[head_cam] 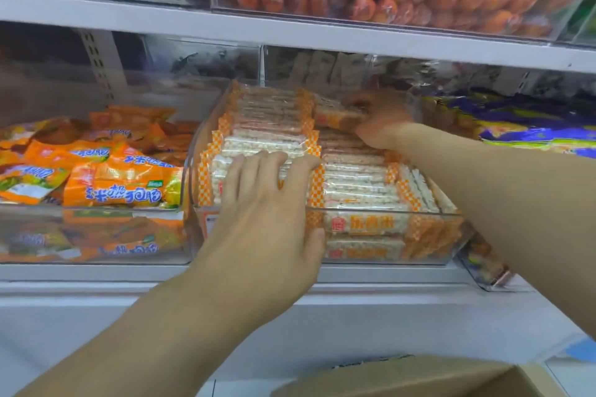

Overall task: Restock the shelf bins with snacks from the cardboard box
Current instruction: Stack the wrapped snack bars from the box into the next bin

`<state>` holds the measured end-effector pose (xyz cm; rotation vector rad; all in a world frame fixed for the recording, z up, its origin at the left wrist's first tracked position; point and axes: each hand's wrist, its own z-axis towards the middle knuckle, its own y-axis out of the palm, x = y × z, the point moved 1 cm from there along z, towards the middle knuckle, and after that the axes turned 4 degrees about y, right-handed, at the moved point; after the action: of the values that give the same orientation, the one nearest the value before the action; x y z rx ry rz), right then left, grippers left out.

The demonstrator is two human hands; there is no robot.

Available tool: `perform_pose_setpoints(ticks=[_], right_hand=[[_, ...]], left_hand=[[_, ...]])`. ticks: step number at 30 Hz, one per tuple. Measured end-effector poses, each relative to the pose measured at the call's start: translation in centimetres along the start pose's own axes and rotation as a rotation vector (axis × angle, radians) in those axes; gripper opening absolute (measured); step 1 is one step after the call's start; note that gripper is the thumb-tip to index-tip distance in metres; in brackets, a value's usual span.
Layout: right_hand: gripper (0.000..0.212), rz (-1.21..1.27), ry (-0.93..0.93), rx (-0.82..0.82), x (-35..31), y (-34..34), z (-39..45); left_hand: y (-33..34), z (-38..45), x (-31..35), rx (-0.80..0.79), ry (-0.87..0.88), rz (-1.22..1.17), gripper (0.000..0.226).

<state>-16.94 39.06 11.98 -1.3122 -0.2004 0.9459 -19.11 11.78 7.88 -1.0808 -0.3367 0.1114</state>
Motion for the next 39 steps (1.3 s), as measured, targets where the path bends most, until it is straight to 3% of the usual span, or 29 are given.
perform_pose_setpoints(ticks=[5,7,9,12,14,18,23,32,35,39], right_hand=[[0.052,-0.209,-0.039,0.041,1.2,1.8,2.1],[0.069,-0.209,0.071,0.078,1.7,3.0,2.6],[0.080,-0.051,0.218,0.150,2.0,3.7,2.4],[0.051,0.115,0.207,0.239,1.8,3.6,2.1],[0.036,0.070,0.144,0.228,1.9,3.7,2.2],[0.038,-0.026,0.100,0.146,1.9,3.7,2.0],[0.043,0.105,0.056,0.168,2.3,3.8,2.5],[0.022,0.084,0.027,0.273,2.0,3.6,3.3],[0.030,0.014,0.063,0.209,2.0,3.3,3.4],[0.060,-0.144,0.018,0.070,2.4,3.4,3.6]], left_hand=[[0.0,-0.1,-0.2,0.001,-0.001,-0.045,0.070],[0.0,0.0,-0.1,0.001,-0.006,-0.046,0.070],[0.0,0.1,0.1,0.002,-0.012,-0.049,0.070],[-0.2,0.2,0.3,-0.002,-0.018,-0.055,0.070],[-0.2,0.1,0.2,-0.008,-0.019,-0.062,0.070],[-0.1,0.1,0.0,-0.019,-0.027,-0.051,0.070],[-0.1,0.3,0.3,-0.015,-0.031,-0.047,0.071],[0.6,0.4,-0.1,0.027,-0.020,-0.069,0.066],[0.7,0.5,-0.2,0.030,-0.019,-0.075,0.066],[0.7,0.5,0.1,0.035,-0.028,-0.074,0.065]])
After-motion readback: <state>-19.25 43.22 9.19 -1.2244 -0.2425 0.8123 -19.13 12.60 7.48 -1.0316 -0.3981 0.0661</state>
